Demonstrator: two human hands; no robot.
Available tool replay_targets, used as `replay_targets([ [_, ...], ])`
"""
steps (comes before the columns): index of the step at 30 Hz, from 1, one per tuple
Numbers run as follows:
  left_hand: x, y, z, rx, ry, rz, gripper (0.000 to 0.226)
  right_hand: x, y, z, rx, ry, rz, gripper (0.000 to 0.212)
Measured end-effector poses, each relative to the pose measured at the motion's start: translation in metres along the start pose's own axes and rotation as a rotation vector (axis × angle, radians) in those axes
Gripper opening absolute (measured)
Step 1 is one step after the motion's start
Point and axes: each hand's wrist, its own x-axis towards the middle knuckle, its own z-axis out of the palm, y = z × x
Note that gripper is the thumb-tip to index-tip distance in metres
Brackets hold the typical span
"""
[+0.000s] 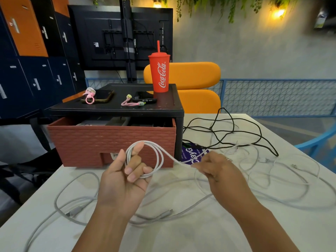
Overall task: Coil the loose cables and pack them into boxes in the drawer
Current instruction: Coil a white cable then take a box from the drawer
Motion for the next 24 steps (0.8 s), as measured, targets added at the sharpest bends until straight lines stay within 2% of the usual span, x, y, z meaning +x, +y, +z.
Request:
replay_targets([
  [7, 0.002, 0.000, -0.004, 0.011, -0.054, 0.068, 0.040, 0.001, -0.016, 0.005, -0.105, -0.212, -0.120, 0.049],
  [9, 0.002, -0.001, -0.003, 0.034, -0.092, 0.081, 0.042, 0.001, -0.021, 0.006, -0.112, -0.253, -0.169, 0.056],
  [12, 0.000, -0.007, 0.001, 0.130, -0.094, 0.116, 0.038, 0.001, -0.032, 0.005, -0.159, -0.259, -0.253, 0.055],
  [15, -0.005, -0.016, 0.008, 0.350, -0.108, 0.190, 0.038, -0.001, -0.037, 0.008, -0.121, -0.236, -0.277, 0.051],
  [18, -0.006, -0.028, 0.009, 0.623, -0.078, 0.276, 0.032, 0.000, -0.043, 0.005, -0.135, -0.166, -0.326, 0.021],
  [19, -0.005, -0.032, 0.008, 0.741, -0.070, 0.310, 0.026, 0.001, -0.047, 0.004, -0.139, -0.148, -0.328, 0.018],
  [22, -0.005, -0.040, 0.002, 1.043, -0.095, 0.401, 0.025, 0.002, -0.055, 0.002, -0.111, -0.133, -0.280, 0.029],
  [24, -0.006, -0.041, -0.001, 1.142, -0.098, 0.436, 0.025, 0.002, -0.062, -0.001, -0.104, -0.184, -0.213, 0.033],
])
